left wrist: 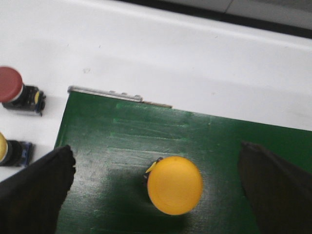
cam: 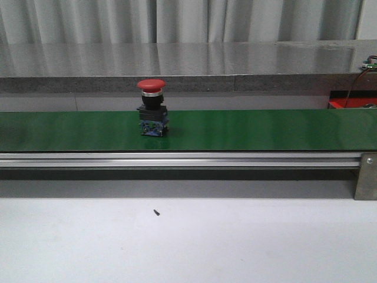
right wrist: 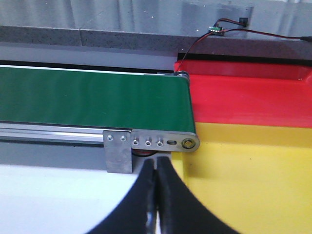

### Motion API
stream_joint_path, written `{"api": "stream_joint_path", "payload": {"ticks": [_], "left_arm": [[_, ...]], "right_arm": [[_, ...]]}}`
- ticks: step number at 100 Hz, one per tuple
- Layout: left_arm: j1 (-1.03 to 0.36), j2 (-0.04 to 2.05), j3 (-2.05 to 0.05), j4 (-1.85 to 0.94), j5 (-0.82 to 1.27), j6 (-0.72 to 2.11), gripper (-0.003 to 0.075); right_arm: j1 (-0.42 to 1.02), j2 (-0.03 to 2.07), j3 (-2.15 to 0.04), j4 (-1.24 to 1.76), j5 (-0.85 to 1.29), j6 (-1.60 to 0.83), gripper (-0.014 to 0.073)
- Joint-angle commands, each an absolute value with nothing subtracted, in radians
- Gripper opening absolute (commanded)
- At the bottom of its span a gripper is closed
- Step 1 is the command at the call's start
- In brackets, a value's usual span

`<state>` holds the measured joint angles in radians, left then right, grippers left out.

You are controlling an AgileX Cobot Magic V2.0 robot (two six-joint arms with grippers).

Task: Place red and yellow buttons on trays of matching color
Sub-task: 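Lower the yellow button onto the belt and open the left gripper, then move the right gripper toward the red button arriving on the belt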

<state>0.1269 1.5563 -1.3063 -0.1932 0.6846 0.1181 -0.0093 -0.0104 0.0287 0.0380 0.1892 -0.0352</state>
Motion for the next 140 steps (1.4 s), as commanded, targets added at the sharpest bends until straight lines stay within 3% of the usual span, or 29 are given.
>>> {"api": "stream_joint_path", "payload": {"ticks": [1,31,76,83,90,112,140], "left_arm": [[0.093,1.436,-1.304,-0.212,0.605,0.147,0.0639],[-0.007,1.087,-1.011,-0.210,0.432,0.176,0.0639],[-0.023,0.591,-0.546,-0.210,0.327,0.176,0.0631],[-0.023,0.526,-0.509,-0.210,0.325,0.176,0.0580],[-0.023,0.476,-0.490,-0.210,0.325,0.176,0.0477],[-0.023,0.430,-0.474,-0.208,0.323,0.176,-0.0015],[-0.023,0.430,-0.474,-0.208,0.317,0.176,-0.0019]], "right_arm": [[-0.007,-0.027,0.011,0.026,0.114,-0.039,-0.0068],[-0.007,-0.027,0.011,0.026,0.114,-0.039,-0.0068],[-0.007,-0.027,0.011,0.027,0.084,-0.039,-0.0068],[-0.007,-0.027,0.011,0.030,0.026,-0.039,-0.0068],[-0.007,-0.027,0.011,0.037,-0.038,-0.039,-0.0068],[-0.007,-0.015,-0.053,0.096,-0.034,-0.039,-0.0068],[-0.007,0.213,-0.332,0.155,0.240,-0.039,-0.0068]]}}
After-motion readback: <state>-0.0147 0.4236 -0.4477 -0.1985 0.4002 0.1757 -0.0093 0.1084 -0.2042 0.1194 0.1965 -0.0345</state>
